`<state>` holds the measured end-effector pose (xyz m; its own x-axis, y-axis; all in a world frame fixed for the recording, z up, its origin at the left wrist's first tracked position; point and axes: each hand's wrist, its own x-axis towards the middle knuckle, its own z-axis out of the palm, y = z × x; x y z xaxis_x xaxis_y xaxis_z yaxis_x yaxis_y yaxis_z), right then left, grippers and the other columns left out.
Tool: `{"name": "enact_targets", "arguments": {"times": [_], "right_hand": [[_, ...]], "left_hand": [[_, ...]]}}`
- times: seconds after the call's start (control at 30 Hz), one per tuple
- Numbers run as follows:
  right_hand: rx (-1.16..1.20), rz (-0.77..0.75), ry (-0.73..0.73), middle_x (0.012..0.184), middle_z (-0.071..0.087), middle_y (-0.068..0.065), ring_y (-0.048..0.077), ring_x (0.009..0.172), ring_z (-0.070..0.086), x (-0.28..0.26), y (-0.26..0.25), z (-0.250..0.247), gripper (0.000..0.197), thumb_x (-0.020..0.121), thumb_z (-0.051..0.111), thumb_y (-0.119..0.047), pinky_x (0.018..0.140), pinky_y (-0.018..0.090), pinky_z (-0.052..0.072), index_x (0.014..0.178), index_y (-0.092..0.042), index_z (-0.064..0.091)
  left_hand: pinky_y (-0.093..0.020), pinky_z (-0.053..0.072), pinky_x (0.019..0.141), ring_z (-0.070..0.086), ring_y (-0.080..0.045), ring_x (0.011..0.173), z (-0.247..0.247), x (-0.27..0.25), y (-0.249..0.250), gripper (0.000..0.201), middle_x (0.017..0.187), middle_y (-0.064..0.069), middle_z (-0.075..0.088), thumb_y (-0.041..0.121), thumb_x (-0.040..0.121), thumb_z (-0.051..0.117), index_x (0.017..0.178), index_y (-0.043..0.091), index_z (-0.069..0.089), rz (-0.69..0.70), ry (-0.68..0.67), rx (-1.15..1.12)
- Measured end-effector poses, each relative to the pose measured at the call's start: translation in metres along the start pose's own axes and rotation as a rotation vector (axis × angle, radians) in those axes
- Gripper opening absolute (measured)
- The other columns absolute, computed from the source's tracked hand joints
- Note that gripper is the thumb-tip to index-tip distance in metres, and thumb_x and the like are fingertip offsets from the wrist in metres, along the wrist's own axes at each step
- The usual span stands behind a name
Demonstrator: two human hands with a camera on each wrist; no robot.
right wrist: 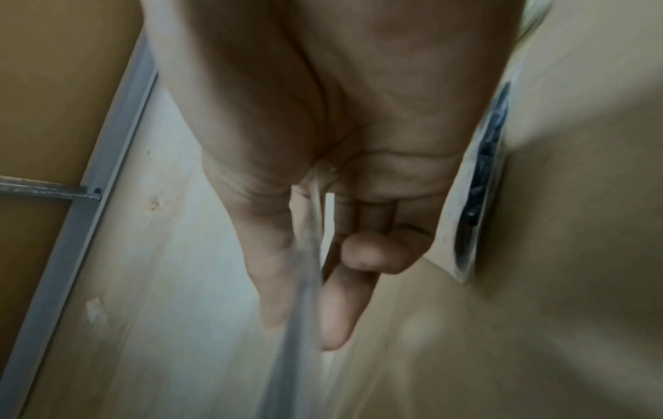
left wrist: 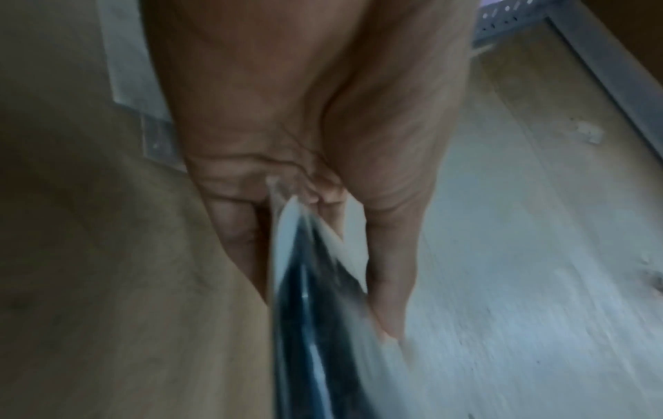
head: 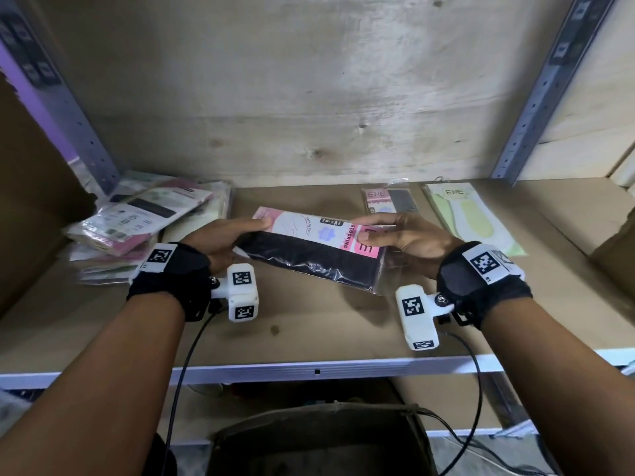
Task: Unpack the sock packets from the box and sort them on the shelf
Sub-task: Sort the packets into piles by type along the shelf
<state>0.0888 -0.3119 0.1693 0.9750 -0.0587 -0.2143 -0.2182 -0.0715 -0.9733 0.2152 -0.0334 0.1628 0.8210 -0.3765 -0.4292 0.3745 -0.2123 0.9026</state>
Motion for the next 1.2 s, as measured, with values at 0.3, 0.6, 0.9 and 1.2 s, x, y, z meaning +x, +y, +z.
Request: {"name": "enact_targets", "arguments": {"times": [0.3,0.6,0.9,1.2], "right_hand": [[0.255,0.048,0.157,0.097,0.075,0.011,0.025,0.074,0.071,-0.004,0.009,0.003,0.042,0.078,0.078,-0.026,0.058,0.03,0.055,0.114,-0.007,0.066],[0.405,0.019,0.277,0.075,0.075,0.009,0.019,0.059,0.072,0.0,0.021,0.006,0.016,0.088,0.071,-0.012,0.046,0.024,0.053,0.1,-0.009,0.06],[0.365,0.03,0.313,0.089,0.07,0.008,0.02,0.071,0.064,0.005,0.015,0.015,0.014,0.087,0.072,-0.021,0.06,0.027,0.052,0.091,-0.012,0.062],[0.262,0.039,0.117,0.117,0.069,0.019,0.027,0.096,0.069,-0.002,0.011,0.022,0.032,0.091,0.064,-0.004,0.085,0.037,0.056,0.12,0.007,0.062]], "left_hand": [[-0.028,0.057,0.065,0.065,-0.021,0.075,0.001,-0.003,-0.004,0.036,0.108,-0.016,0.065,0.019,0.094,0.061,0.126,0.002,0.061,0.042,0.001,-0.123],[-0.031,0.061,0.081,0.072,-0.023,0.097,0.009,-0.015,-0.011,0.035,0.121,-0.019,0.069,0.005,0.078,0.073,0.114,0.004,0.072,0.118,-0.3,0.018],[-0.038,0.054,0.097,0.064,-0.03,0.115,0.056,-0.029,-0.018,0.058,0.127,-0.018,0.066,-0.002,0.075,0.069,0.132,0.002,0.057,0.074,-0.514,0.083],[-0.033,0.06,0.086,0.072,-0.024,0.103,0.069,-0.023,-0.016,0.04,0.115,-0.012,0.073,0.026,0.085,0.071,0.119,0.006,0.068,0.152,-0.412,0.106]]}}
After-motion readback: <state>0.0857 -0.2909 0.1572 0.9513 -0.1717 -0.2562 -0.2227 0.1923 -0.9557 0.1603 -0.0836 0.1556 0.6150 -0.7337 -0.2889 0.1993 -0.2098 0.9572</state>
